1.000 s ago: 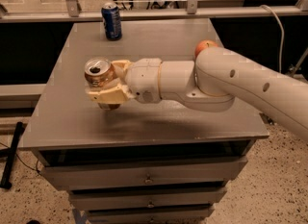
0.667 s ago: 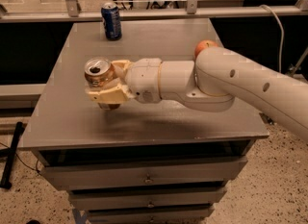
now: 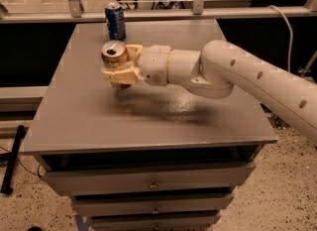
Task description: Move orange can near pepsi can
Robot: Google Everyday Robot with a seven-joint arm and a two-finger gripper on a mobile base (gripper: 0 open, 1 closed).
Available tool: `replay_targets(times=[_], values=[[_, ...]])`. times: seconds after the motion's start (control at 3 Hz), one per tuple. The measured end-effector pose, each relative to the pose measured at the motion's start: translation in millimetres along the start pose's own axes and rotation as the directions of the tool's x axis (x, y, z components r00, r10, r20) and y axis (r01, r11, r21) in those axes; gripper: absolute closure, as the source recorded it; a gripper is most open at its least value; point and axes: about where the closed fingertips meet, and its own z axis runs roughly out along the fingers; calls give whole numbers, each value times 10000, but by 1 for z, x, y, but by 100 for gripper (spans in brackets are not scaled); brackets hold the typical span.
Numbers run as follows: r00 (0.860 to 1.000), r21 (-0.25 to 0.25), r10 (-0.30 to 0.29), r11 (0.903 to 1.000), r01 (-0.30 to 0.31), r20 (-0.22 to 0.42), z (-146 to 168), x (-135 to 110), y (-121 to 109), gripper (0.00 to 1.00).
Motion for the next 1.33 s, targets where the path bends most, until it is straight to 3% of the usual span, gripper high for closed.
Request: replay_targets(times=[0.33,0.67,1.0,1.33], values=[[9991,352,-421,9985,418,75,4,7,-66,100],[9953,762,-950,9925,961,-179,5,-2,-129,100],[9945,1231,-919,9876,974,-496,10,-8,-170,100],[9958,1502,-726,9854,802,-553,25,-5,-197,100]])
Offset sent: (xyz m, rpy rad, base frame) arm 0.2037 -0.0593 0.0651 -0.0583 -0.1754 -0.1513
